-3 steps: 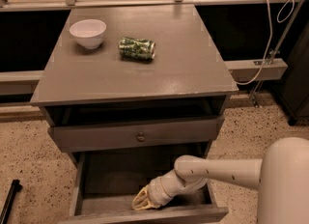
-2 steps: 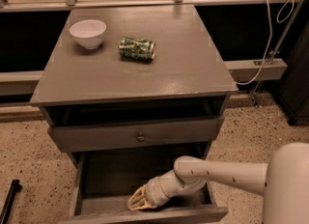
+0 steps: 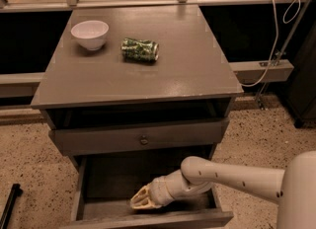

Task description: Open middle drawer

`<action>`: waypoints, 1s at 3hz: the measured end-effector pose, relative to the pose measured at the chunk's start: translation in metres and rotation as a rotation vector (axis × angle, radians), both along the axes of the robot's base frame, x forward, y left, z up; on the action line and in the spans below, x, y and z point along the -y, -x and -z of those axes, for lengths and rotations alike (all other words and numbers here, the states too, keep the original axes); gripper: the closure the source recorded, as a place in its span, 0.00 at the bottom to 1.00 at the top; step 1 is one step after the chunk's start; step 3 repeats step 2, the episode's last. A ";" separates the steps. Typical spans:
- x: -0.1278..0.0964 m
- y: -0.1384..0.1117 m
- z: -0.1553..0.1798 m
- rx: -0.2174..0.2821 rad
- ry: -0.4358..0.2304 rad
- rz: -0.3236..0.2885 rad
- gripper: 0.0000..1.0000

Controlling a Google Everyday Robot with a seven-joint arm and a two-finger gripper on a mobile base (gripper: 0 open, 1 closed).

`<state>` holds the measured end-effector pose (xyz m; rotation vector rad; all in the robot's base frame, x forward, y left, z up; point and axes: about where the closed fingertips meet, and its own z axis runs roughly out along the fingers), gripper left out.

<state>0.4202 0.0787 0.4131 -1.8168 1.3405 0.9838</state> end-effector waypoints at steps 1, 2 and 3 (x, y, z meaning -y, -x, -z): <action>0.024 0.001 -0.020 0.035 -0.009 0.034 1.00; 0.027 0.000 -0.020 0.035 -0.009 0.042 0.81; 0.027 0.000 -0.020 0.035 -0.009 0.042 0.81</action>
Offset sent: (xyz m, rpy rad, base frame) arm -0.0007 -0.0191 0.0172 0.0085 -0.0294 -0.0271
